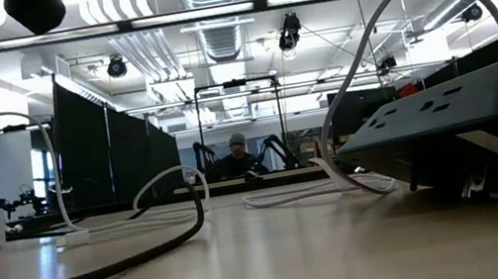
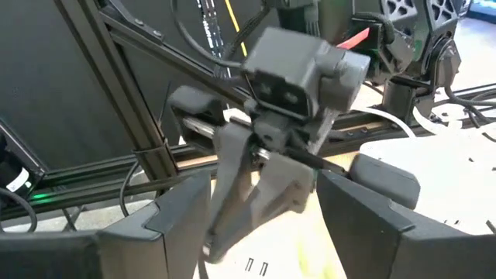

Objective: Insert USB
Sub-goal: Insert the middle left black charger cable into the bottom white outlet extension

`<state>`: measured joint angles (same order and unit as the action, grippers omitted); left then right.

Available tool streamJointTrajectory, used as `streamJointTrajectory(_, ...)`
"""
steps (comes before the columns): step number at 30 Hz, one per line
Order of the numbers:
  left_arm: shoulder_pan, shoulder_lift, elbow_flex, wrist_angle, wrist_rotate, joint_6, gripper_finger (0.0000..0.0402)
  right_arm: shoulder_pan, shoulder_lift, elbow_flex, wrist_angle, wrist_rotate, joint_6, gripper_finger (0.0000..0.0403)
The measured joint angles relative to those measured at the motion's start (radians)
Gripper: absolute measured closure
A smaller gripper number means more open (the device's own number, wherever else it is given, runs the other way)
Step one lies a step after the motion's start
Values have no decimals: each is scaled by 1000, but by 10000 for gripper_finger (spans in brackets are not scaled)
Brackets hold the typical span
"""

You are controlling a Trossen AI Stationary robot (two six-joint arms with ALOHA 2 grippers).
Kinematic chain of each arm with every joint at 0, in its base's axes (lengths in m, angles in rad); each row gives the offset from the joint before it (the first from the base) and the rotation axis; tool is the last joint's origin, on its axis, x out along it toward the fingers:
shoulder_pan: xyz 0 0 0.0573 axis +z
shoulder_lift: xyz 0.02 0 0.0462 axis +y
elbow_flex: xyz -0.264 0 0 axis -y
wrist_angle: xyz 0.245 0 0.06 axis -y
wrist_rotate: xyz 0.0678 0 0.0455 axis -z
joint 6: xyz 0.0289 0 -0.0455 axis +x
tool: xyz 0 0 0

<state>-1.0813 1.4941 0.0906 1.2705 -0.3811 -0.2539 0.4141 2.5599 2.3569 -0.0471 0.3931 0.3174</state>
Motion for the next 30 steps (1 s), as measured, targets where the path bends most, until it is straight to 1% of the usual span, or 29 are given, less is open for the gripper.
streamJointTrajectory(3,-6,67,0,128,11,-9,390,0,0,0,0,0,-5,180)
streamJointTrajectory(5,-10,102,0,169,8,-10,390,2,0,0,0,0,-4,179)
streamJointTrajectory(10,-22,173,4,176,-51,-31,390,5,0,0,0,0,-6,184)
streamJointTrajectory(14,-34,209,8,181,-62,-35,390,5,0,0,0,0,-7,187)
streamJointTrajectory(24,-108,242,-29,171,-212,-55,390,5,0,0,0,0,5,186)
streamJointTrajectory(30,-137,259,-31,169,-238,-71,390,1,0,-1,0,0,18,192)
